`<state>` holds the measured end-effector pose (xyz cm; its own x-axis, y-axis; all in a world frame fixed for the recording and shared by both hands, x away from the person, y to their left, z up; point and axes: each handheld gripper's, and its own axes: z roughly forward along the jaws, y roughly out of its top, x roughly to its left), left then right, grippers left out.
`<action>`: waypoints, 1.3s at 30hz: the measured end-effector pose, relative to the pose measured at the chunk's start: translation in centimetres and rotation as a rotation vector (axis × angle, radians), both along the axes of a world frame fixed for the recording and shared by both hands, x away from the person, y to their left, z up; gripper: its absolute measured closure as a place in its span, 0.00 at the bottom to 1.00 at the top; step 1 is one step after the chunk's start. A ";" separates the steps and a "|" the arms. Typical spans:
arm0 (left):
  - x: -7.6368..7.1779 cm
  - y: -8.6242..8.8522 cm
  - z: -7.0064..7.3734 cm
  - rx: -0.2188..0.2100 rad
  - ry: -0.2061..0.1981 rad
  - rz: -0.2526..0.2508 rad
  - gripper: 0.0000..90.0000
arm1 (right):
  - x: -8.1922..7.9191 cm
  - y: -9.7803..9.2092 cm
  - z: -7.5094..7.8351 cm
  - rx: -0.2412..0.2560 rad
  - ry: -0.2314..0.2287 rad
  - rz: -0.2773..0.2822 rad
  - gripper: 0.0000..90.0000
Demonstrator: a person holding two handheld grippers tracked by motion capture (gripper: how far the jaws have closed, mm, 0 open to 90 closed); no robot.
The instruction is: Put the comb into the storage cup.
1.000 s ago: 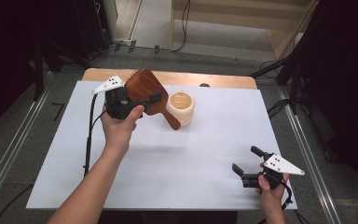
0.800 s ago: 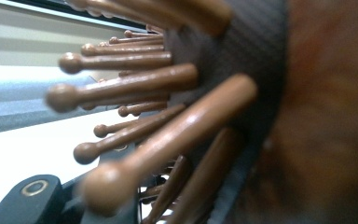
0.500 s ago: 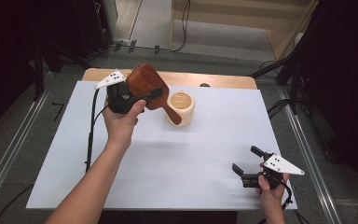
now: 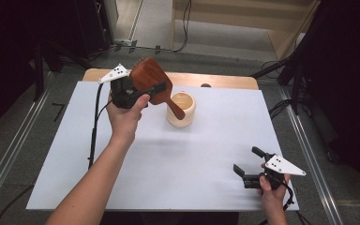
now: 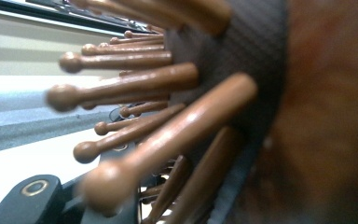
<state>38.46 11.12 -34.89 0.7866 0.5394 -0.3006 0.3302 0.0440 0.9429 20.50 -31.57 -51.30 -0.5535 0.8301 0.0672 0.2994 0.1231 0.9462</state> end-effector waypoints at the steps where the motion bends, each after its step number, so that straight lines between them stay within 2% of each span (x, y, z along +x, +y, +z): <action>1: 0.1 -0.1 0.0 -0.002 0.001 0.002 0.62 | 0.0 0.0 0.0 0.000 0.000 0.002 0.00; 23: 1.8 -0.4 0.2 -0.016 -0.004 0.022 0.62 | 0.0 0.1 -0.1 -0.001 0.000 0.004 0.00; 39: 3.0 -0.5 -0.1 -0.033 -0.003 0.057 0.62 | 0.1 0.1 -0.1 -0.002 0.001 0.005 0.00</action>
